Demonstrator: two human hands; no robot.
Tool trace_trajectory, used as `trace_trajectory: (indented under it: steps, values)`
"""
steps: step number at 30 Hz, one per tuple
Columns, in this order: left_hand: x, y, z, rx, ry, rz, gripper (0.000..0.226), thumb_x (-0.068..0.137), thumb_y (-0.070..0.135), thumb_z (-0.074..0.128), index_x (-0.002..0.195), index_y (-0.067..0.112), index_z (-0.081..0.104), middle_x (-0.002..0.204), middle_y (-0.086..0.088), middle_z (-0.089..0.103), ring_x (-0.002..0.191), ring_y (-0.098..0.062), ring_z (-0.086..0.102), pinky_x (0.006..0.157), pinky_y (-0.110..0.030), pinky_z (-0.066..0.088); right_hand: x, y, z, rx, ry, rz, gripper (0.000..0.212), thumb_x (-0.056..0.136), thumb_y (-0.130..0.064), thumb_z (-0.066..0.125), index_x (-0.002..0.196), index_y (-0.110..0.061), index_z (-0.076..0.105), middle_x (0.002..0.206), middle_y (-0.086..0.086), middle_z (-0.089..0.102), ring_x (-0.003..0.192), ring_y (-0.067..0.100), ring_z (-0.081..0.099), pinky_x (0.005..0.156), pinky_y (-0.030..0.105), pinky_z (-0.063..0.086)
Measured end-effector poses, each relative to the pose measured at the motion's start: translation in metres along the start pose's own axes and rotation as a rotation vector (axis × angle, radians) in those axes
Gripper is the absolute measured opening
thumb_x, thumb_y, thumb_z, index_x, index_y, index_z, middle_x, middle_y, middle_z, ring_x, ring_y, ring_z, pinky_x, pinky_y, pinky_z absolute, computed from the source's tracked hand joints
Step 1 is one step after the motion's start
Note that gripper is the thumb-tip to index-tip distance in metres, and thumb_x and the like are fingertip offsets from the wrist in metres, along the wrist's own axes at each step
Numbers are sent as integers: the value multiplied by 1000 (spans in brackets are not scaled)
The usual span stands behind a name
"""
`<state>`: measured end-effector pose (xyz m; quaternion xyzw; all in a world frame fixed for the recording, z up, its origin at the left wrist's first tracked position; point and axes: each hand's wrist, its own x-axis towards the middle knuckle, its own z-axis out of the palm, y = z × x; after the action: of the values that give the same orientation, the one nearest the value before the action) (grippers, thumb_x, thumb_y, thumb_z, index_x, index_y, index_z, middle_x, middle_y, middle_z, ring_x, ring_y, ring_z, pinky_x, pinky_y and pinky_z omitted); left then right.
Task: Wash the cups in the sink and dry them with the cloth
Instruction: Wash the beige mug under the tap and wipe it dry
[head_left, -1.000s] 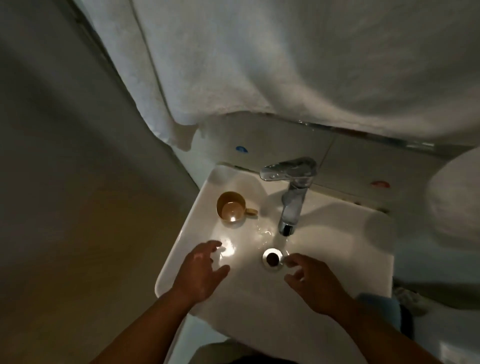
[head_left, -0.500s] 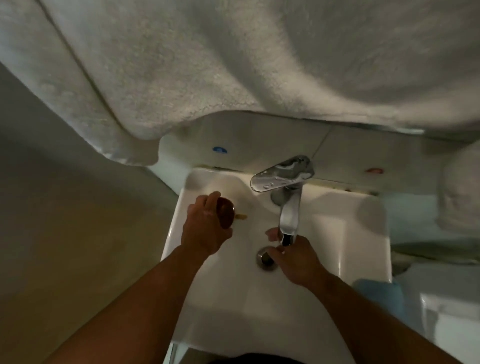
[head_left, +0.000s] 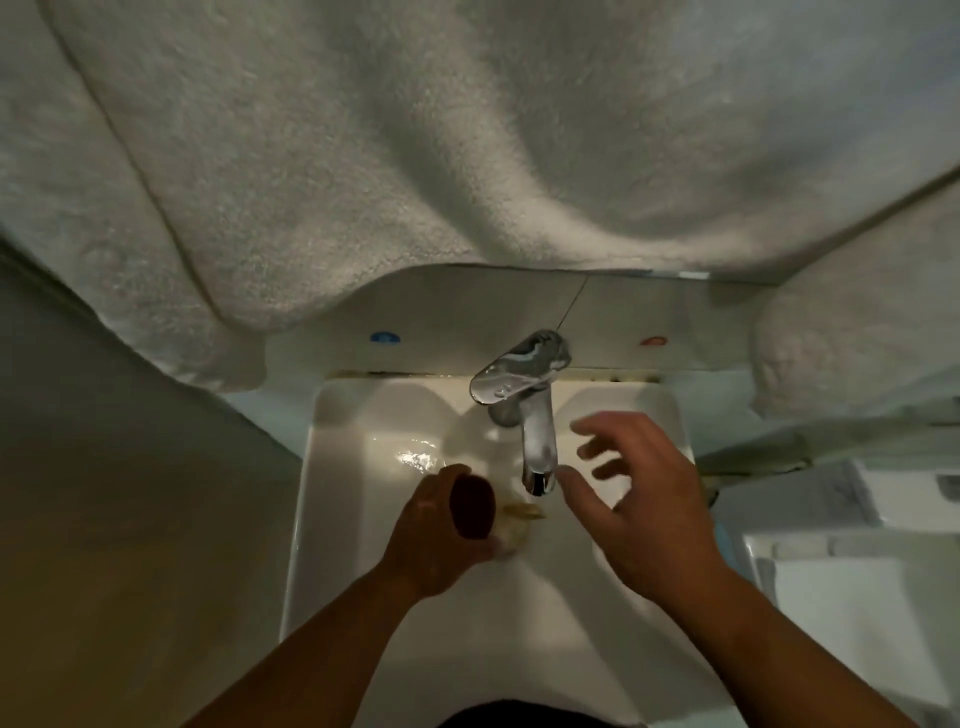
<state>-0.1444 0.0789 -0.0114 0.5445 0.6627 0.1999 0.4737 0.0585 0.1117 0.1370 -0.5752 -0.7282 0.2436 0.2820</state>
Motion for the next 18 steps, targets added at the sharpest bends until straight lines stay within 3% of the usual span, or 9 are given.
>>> trace_trajectory:
  steps: [3, 5, 9, 14, 18]
  values:
    - [0, -3, -6, -17, -13, 0, 91, 60, 48, 93, 136, 29, 46, 124, 10, 52, 111, -11, 53, 77, -2, 34, 22, -32, 8, -50, -13, -96, 55, 81, -43, 74, 132, -30, 58, 130, -13, 46, 103, 4, 57, 81, 13, 51]
    - [-1, -3, -11, -18, -12, 5, 89, 59, 45, 95, 134, 29, 49, 120, 13, 54, 107, -9, 54, 75, -1, 34, 35, -45, 17, -107, -22, -118, 60, 79, -52, 74, 134, -31, 58, 134, -10, 44, 106, 5, 55, 83, 19, 53]
    - [-3, -1, -21, -51, -24, 17, 79, 59, 39, 96, 124, 32, 52, 115, 13, 60, 102, -10, 58, 72, -1, 37, 48, -52, 33, -246, -19, -128, 53, 78, -58, 76, 122, -29, 65, 125, -6, 53, 105, 9, 56, 85, 23, 53]
    - [-4, 1, -20, -141, -41, 12, 101, 40, 66, 79, 130, 28, 52, 118, 15, 61, 106, -11, 60, 79, -7, 41, 55, -52, 37, -322, 42, -128, 41, 83, -56, 72, 115, -29, 69, 117, -6, 60, 96, 8, 59, 80, 16, 46]
    - [-6, 3, -17, -171, -60, -20, 98, 47, 59, 85, 135, 34, 49, 118, 12, 61, 107, -16, 61, 82, -20, 46, 57, -53, 34, -329, 31, -152, 38, 85, -55, 71, 113, -29, 72, 115, -5, 63, 92, 9, 61, 80, 17, 49]
